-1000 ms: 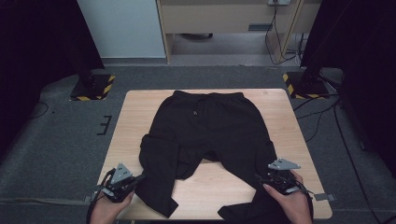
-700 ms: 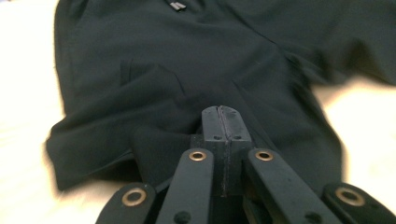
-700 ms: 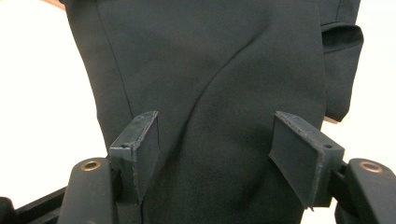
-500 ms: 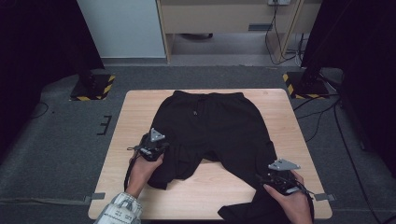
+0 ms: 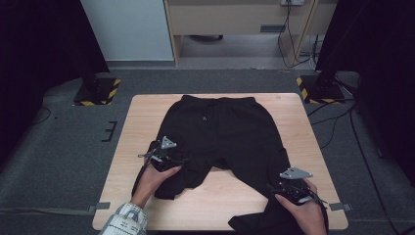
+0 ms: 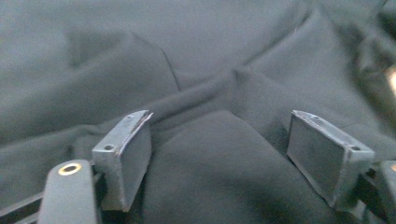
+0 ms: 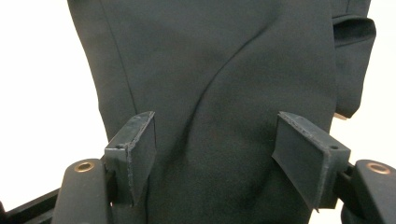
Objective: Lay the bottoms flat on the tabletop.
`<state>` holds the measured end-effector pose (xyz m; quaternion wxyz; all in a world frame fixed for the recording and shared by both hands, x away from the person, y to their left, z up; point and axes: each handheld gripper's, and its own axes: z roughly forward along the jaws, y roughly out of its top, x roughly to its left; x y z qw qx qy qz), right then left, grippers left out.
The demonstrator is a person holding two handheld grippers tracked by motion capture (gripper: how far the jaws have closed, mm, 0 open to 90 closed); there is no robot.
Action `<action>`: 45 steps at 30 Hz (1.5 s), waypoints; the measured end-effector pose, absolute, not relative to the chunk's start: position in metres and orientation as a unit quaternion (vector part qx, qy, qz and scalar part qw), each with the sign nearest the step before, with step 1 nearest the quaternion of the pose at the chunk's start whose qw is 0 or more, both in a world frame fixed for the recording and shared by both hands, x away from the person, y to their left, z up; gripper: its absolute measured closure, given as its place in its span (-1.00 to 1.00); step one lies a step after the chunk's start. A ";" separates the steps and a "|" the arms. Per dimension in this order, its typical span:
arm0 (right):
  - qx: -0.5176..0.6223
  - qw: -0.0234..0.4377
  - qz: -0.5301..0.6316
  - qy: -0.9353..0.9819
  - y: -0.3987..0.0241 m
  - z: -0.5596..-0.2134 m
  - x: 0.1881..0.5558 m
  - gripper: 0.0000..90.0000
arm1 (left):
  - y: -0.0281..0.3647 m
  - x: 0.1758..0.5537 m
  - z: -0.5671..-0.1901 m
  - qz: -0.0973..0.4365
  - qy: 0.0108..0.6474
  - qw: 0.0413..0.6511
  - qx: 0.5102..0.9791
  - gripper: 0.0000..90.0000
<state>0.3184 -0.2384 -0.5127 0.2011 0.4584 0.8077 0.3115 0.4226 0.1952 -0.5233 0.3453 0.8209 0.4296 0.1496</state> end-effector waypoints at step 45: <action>0.459 0.207 0.301 0.810 -0.241 -0.514 0.321 -0.33 | 0.294 0.292 -0.483 0.176 0.424 0.390 0.799 -0.27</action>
